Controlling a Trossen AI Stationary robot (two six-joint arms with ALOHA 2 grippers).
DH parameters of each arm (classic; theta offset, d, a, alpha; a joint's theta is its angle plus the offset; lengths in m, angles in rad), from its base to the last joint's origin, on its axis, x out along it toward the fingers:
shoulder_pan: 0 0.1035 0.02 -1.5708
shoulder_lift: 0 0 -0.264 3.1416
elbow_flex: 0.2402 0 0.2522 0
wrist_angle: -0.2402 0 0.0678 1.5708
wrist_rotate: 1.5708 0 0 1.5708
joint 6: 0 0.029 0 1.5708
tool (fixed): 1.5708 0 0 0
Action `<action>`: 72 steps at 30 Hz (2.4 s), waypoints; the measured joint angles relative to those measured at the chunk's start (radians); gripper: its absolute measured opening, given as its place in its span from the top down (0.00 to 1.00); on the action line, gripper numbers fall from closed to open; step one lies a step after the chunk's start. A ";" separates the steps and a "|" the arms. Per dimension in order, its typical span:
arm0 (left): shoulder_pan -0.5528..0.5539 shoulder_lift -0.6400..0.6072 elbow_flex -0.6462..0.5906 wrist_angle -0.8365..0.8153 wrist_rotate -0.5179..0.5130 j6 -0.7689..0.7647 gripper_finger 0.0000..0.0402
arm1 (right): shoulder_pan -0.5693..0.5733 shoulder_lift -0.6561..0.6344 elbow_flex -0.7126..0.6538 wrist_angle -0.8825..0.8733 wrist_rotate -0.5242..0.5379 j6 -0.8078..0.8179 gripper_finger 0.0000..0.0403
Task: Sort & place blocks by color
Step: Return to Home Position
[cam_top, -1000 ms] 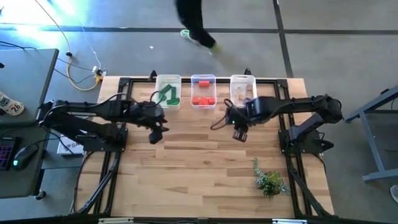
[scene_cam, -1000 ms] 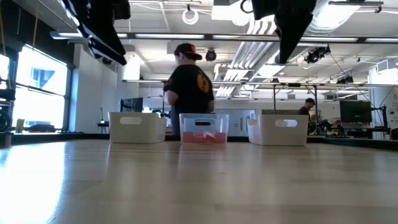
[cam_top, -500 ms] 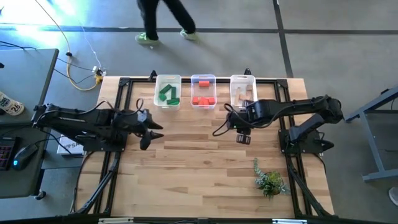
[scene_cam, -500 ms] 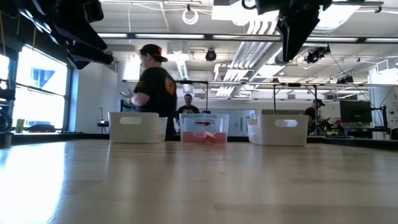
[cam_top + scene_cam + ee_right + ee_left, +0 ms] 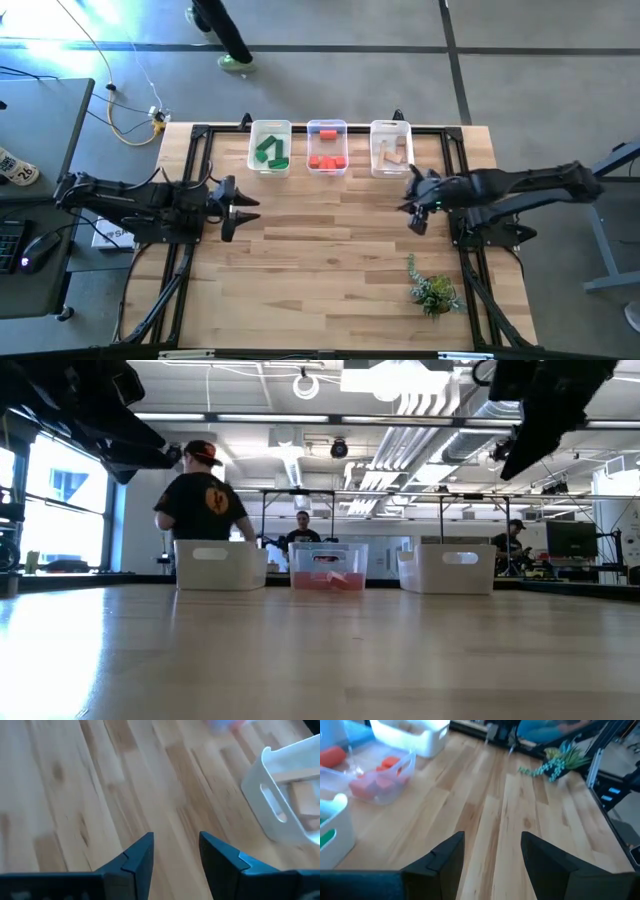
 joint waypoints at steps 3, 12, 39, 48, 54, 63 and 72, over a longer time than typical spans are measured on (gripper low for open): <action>0.000 -0.020 -0.039 0.076 0.000 0.027 0.54 | 0.000 -0.135 -0.115 0.128 0.015 0.016 0.65; 0.000 -0.048 -0.146 0.224 0.000 0.050 0.54 | 0.000 -0.441 -0.378 0.505 0.090 -0.070 0.65; 0.001 -0.055 -0.296 0.473 -0.001 0.219 0.54 | 0.000 -0.597 -0.795 1.060 0.060 -0.104 0.65; 0.002 -0.188 -0.295 0.510 -0.049 0.279 0.54 | 0.000 -0.605 -0.795 1.087 0.044 -0.168 0.65; 0.002 -0.325 -0.295 0.505 -0.055 0.320 0.54 | 0.000 -0.643 -0.795 1.112 0.042 -0.224 0.65; 0.002 -0.476 -0.294 0.380 -0.084 0.341 0.54 | 0.000 -0.733 -0.795 1.104 0.042 -0.300 0.65; 0.002 -0.473 -0.294 0.267 -0.052 0.291 0.54 | 0.000 -0.810 -0.795 0.926 0.031 -0.233 0.65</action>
